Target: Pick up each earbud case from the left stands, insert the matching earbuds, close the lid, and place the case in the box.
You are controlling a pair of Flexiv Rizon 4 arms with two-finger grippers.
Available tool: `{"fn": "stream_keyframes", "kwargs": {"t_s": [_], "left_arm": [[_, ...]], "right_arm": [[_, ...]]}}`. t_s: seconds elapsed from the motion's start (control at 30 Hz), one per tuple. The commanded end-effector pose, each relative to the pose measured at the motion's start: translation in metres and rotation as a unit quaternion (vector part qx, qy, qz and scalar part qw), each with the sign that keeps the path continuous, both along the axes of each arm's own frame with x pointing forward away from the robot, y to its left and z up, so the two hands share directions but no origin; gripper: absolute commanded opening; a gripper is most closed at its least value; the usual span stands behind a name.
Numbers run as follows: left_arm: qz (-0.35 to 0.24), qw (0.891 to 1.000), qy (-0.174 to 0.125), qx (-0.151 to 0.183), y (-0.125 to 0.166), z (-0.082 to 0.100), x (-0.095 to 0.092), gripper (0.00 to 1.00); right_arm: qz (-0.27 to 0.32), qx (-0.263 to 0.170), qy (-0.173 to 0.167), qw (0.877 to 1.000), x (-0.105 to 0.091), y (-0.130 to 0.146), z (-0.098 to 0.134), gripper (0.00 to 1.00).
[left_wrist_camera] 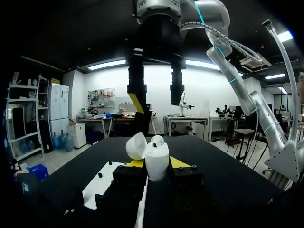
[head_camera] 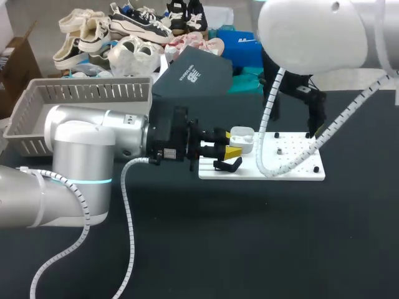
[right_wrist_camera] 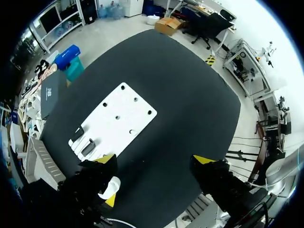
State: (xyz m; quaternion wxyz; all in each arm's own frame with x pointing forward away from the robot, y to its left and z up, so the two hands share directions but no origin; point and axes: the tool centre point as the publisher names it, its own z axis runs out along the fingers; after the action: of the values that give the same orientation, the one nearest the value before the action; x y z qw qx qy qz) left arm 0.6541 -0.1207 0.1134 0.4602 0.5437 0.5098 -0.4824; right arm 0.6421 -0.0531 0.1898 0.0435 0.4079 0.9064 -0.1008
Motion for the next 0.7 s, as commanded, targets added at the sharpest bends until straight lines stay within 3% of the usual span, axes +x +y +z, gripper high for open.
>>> {"fn": "stream_keyframes", "kwargs": {"t_s": [0.03,0.47,0.7], "left_arm": [[0.001,1.0,-0.001,0.0,0.0,0.0,-0.001,0.0],[0.001,1.0,-0.001,0.0,0.0,0.0,-0.001,0.0],[0.001,1.0,-0.001,0.0,0.0,0.0,-0.001,0.0]], "right_arm": [[0.06,0.132,-0.141,0.979,-0.006,-0.007,-0.003,1.0],[0.197,0.211,-0.124,0.949,0.001,-0.032,-0.011,1.0],[0.259,0.213,-0.104,0.936,0.008,-0.038,-0.016,1.0]]}}
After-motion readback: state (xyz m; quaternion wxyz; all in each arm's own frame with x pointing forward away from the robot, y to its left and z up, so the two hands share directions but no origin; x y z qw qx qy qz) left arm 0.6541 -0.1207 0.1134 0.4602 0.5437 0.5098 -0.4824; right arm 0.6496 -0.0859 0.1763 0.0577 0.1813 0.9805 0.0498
